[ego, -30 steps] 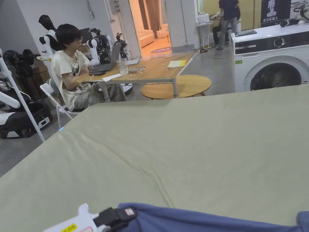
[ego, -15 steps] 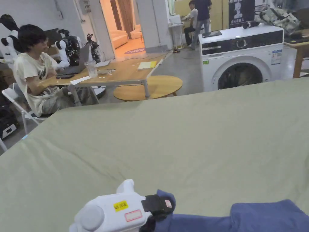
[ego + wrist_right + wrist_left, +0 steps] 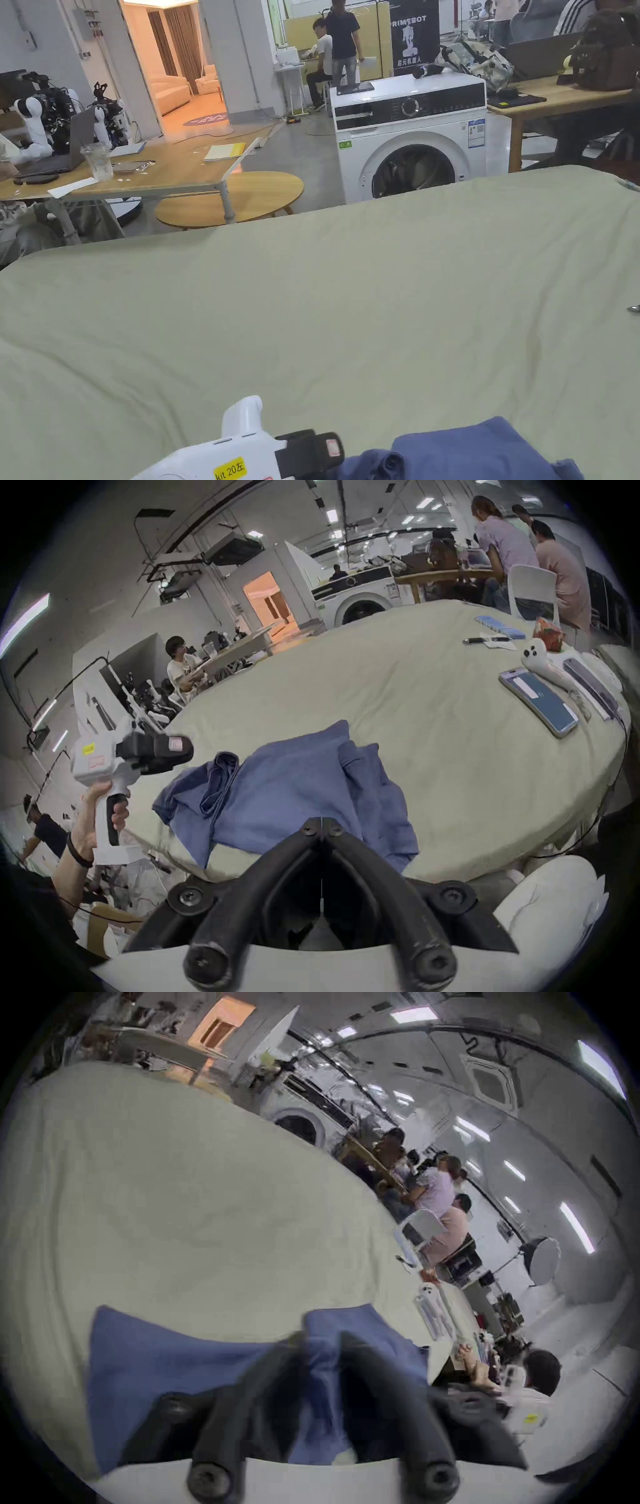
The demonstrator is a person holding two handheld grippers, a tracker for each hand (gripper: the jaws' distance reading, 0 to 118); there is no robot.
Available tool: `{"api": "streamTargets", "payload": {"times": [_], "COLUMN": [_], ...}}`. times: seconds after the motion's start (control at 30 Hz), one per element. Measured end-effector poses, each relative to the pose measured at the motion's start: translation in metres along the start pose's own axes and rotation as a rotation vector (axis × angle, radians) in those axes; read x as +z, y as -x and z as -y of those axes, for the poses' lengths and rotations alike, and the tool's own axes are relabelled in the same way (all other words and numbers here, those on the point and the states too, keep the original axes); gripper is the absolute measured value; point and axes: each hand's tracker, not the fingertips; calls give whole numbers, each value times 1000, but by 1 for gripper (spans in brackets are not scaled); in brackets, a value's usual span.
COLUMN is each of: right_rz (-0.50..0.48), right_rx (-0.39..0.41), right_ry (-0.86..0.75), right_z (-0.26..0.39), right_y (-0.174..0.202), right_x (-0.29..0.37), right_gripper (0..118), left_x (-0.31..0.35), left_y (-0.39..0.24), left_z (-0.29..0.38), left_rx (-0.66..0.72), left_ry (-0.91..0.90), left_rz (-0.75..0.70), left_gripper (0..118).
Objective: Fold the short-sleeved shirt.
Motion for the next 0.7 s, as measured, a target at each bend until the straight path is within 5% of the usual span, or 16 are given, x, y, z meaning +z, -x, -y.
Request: {"api": "streamTargets", "payload": {"times": [0.2, 0.37, 0.4, 0.43, 0.47, 0.5, 0.7], "right_rz": [-31, -33, -39, -43, -44, -45, -79], "right_rx": [24, 65, 67, 70, 71, 72, 66], "right_ry": [13, 18, 21, 22, 19, 19, 29], "right_z": [1, 1, 0, 0, -1, -2, -6], "right_y": [14, 26, 27, 28, 29, 30, 35], "right_x": [-7, -11, -11, -11, -12, -13, -20], "right_gripper": [0, 0, 0, 0, 0, 0, 0], "left_x": [-73, -45, -27, -10, 6, 23, 76], "left_y": [8, 16, 16, 19, 25, 37, 115], "left_z": [55, 35, 29, 24, 17, 13, 17], "left_rx": [-38, 50, 9, -14, -17, 18, 332], "left_ry": [323, 182, 112, 63, 27, -2, -90], "left_rz": [42, 103, 86, 63, 54, 53, -8], "left_gripper": [1, 3, 17, 40, 75, 93, 96]}}
